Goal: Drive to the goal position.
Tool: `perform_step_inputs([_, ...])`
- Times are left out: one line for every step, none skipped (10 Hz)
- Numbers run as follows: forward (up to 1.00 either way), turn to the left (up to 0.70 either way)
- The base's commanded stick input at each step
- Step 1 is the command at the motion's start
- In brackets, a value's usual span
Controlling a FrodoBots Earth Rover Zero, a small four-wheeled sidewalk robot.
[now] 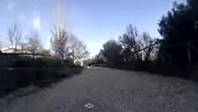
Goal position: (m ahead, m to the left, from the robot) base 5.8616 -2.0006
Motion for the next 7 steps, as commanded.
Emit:
perform_step_inputs([0.70,-0.30])
perform_step_inputs([0.70,-0.05])
perform_step_inputs([0.70,0.00])
perform_step_inputs([0.70,0.00])
perform_step_inputs([0.70,0.00])
perform_step_inputs([0.70,0.00])
perform_step_inputs([0.70,0.00])
